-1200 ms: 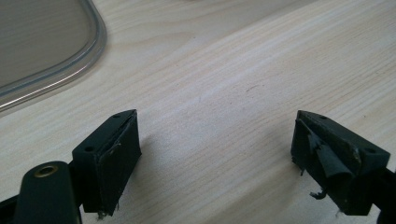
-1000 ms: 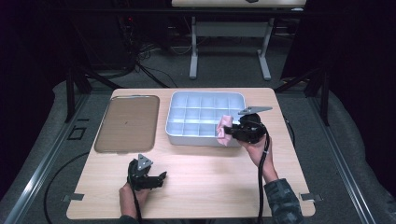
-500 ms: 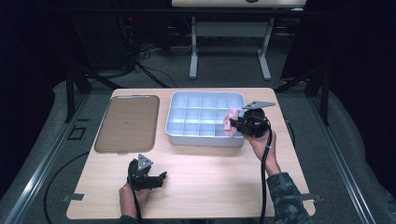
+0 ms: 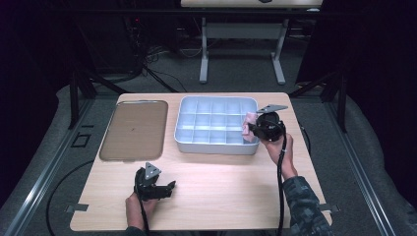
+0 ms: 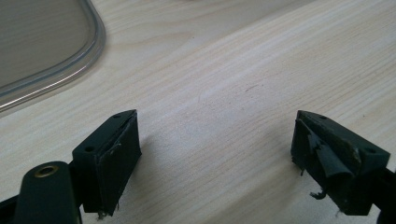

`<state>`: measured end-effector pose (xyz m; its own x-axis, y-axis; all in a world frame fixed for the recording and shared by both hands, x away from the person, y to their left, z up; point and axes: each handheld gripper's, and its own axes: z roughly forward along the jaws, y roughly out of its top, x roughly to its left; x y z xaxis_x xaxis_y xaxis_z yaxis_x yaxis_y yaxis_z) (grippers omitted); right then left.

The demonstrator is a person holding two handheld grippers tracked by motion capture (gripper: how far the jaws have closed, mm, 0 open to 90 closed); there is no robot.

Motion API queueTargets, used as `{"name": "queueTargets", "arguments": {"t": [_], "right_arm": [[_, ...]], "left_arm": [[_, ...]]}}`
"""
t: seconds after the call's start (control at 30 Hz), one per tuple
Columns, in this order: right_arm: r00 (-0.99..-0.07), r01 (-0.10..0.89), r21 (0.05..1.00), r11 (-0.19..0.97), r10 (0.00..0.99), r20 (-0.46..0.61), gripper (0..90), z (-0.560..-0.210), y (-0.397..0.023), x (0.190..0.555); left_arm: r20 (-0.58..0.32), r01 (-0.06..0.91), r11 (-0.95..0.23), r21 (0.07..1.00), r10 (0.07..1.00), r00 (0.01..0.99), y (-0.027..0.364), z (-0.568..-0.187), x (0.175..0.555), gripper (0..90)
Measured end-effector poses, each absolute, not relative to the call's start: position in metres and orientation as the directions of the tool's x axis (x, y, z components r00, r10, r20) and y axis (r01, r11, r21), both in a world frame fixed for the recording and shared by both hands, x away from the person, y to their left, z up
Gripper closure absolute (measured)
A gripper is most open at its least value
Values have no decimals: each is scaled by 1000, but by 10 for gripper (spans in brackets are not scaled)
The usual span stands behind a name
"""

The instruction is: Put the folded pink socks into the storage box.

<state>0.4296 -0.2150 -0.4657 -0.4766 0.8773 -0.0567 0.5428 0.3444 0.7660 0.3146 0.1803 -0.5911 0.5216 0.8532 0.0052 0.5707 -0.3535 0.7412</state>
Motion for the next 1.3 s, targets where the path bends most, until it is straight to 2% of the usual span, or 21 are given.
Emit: {"name": "queueTargets", "arguments": {"t": [0.47, 1.3], "right_arm": [[-461, 579, 699, 420, 876, -145, 734, -493, -212, 445], [-502, 589, 593, 548, 824, -263, 706, -503, -197, 447]], "left_arm": [[5, 571, -354, 740, 853, 522, 180, -591, 315, 155], [6, 570, -354, 741, 853, 522, 180, -591, 314, 156]]}}
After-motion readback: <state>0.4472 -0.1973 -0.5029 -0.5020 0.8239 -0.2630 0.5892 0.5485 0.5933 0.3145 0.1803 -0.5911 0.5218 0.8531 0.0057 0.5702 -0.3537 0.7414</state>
